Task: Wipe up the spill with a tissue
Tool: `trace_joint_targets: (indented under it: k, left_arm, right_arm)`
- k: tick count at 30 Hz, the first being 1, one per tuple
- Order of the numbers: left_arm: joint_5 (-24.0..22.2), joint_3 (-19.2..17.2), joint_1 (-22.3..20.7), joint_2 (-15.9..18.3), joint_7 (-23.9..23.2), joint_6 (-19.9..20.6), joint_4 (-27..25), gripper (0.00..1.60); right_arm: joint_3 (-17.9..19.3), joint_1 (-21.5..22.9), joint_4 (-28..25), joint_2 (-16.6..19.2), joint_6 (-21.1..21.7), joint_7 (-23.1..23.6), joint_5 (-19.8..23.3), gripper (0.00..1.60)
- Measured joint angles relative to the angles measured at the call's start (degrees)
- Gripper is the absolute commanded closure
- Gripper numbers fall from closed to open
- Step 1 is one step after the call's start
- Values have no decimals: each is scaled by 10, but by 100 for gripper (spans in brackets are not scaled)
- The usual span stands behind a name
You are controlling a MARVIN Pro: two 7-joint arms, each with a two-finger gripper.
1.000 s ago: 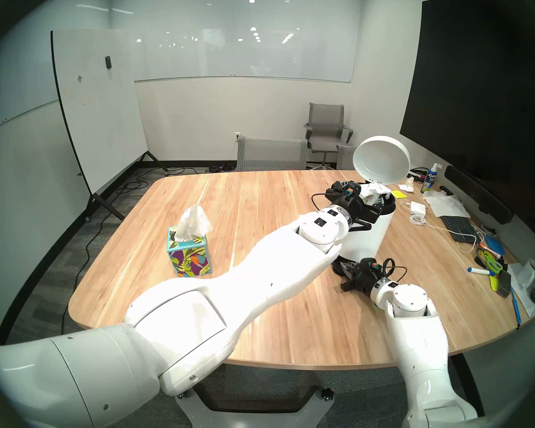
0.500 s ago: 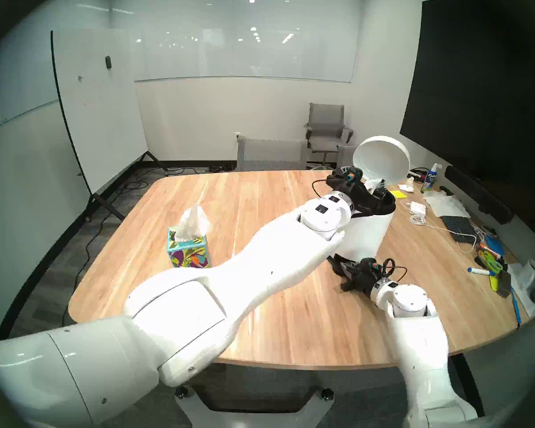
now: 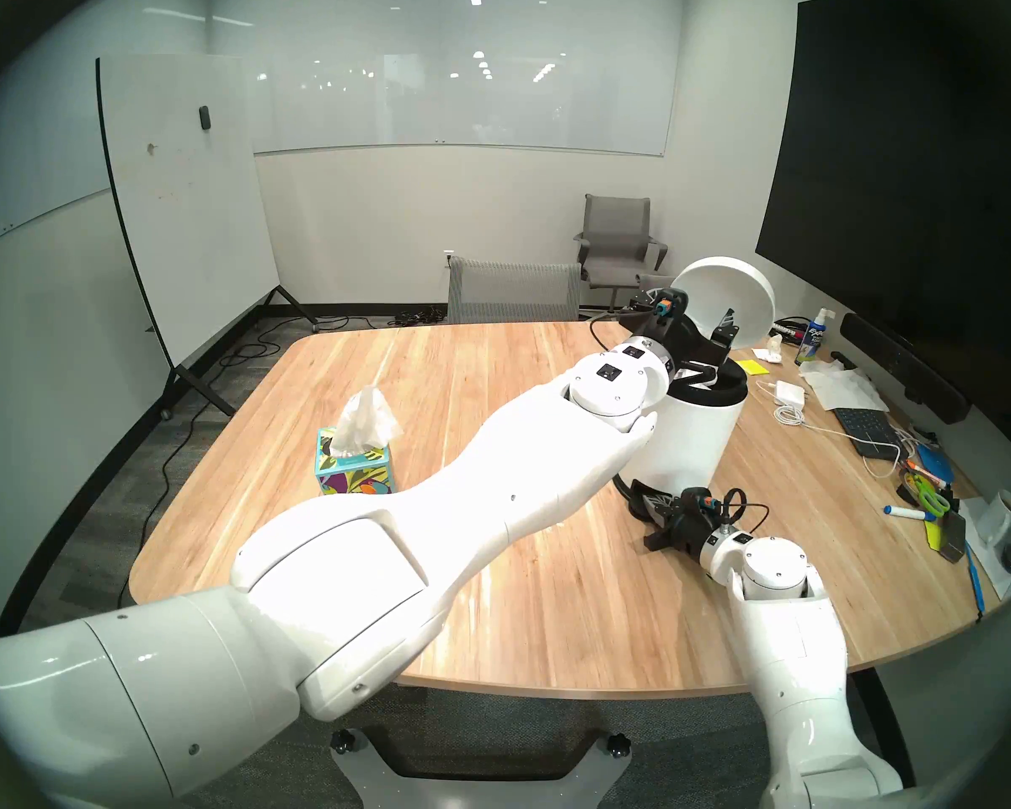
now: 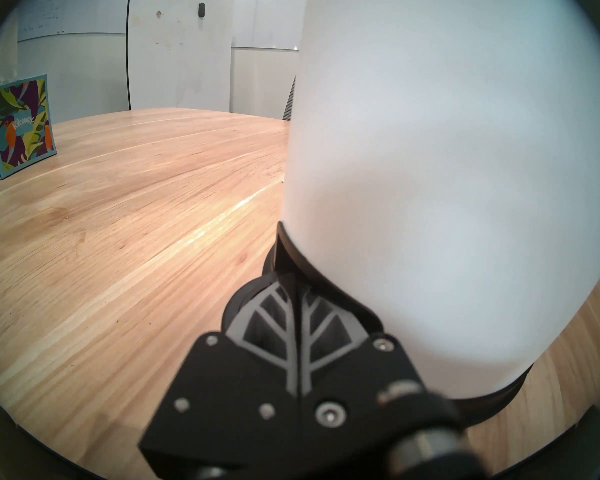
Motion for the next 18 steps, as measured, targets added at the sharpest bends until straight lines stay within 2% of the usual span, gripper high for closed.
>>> trace_joint_targets:
  k: [4,10,18]
  left_arm:
    - [-4,-8,0,7,-5,-15,-26,0]
    - [-5,-20,9,35,-7,-42,-73,0]
    - [0,-33,54,95,1,-59,-100,0]
  right_arm:
    - [0,0,0,0,0,0,1,160]
    - [0,-1,0,0,-3,-1,3,160]
    - [1,-3,0,-2,-7,-4,6,160]
